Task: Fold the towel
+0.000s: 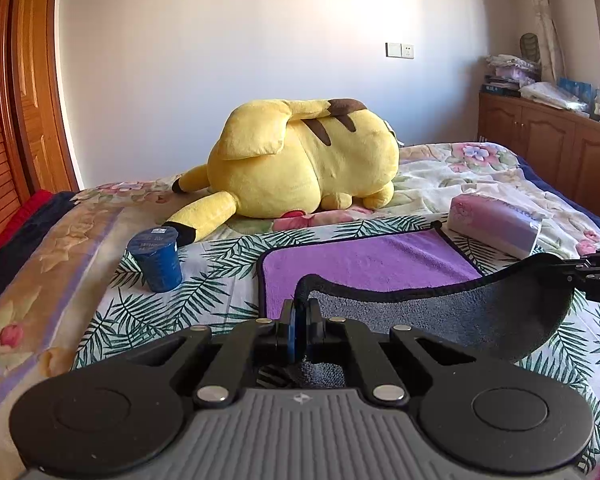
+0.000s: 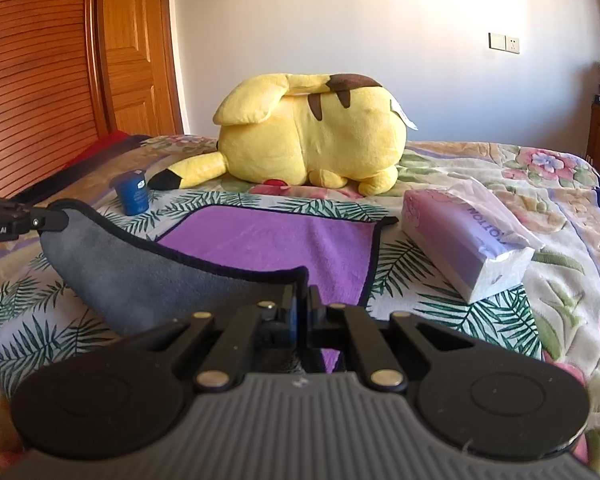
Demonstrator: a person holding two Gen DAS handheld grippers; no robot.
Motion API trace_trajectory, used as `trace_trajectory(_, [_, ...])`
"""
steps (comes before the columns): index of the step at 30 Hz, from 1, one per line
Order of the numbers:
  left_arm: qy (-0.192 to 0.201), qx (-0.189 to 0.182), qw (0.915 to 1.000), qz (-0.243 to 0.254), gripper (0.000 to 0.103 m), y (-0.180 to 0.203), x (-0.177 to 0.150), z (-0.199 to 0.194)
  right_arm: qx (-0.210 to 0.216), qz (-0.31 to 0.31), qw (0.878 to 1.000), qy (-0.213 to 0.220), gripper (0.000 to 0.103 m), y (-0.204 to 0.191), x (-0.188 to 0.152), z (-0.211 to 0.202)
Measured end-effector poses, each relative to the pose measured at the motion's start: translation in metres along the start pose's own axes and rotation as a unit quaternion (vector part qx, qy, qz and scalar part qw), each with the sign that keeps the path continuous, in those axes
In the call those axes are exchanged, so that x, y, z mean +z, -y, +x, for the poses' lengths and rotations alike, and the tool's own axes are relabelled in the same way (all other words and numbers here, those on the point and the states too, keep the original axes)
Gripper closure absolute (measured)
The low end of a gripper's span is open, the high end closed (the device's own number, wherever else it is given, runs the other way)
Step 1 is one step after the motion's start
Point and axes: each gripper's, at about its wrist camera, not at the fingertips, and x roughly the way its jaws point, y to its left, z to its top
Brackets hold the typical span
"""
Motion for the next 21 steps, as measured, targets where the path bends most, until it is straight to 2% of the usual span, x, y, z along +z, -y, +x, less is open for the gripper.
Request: trace_trajectory(21, [0.011, -0.004, 0.9998, 0.019, 0.098, -0.002, 0.016, 0.022, -0.010, -0.031, 0.999, 0.010, 0.098, 0.003, 0.014, 0.023])
